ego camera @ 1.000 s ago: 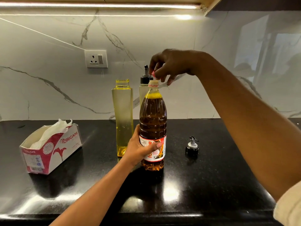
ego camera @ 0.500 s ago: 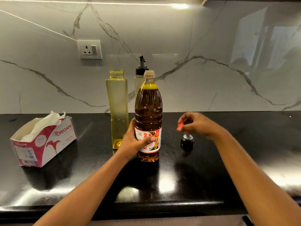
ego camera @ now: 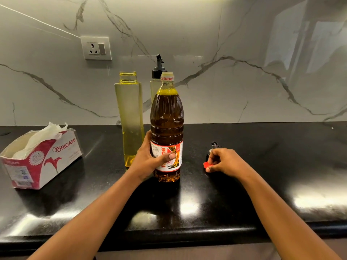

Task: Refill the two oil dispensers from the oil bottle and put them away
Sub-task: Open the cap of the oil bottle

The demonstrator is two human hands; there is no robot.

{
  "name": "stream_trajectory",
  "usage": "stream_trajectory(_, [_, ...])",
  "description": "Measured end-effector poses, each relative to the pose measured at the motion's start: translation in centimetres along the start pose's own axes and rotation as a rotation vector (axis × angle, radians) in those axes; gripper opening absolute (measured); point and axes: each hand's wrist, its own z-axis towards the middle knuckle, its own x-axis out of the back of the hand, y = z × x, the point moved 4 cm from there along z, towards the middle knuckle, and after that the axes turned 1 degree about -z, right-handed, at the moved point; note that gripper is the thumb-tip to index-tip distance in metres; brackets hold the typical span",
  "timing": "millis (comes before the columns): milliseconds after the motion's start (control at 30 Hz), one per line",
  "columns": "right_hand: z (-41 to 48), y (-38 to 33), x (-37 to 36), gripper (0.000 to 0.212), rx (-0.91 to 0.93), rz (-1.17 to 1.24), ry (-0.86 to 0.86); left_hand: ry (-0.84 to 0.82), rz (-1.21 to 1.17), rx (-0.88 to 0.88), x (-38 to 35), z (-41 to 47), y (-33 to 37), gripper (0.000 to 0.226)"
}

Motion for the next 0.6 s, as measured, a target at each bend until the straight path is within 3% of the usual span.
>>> stream_trajectory(233, [0.1, 0.3, -0.2, 0.028, 0.006, -0.001, -0.025, 0.009, 0.044, -0.036, 0.1, -0.3, 0.5, 0.103])
stream_trajectory(333, [-0.1, 0.0, 0.7, 0.025, 0.036, 0.048, 0.106, 0.013, 0.069, -0.033, 0.2, -0.2, 0.6, 0.111])
stream_trajectory(433, [-0.4, -1.8, 1.9, 0.018, 0.093, 0.246, 0.270, 0.007, 0.083, -0.020, 0.3, -0.3, 0.8, 0.114])
stream_trajectory(600, [-0.3, -8.4, 4.0, 0.020, 0.245, 0.652, 0.228, 0.013, 0.129, -0.025, 0.3, -0.9, 1.3, 0.090])
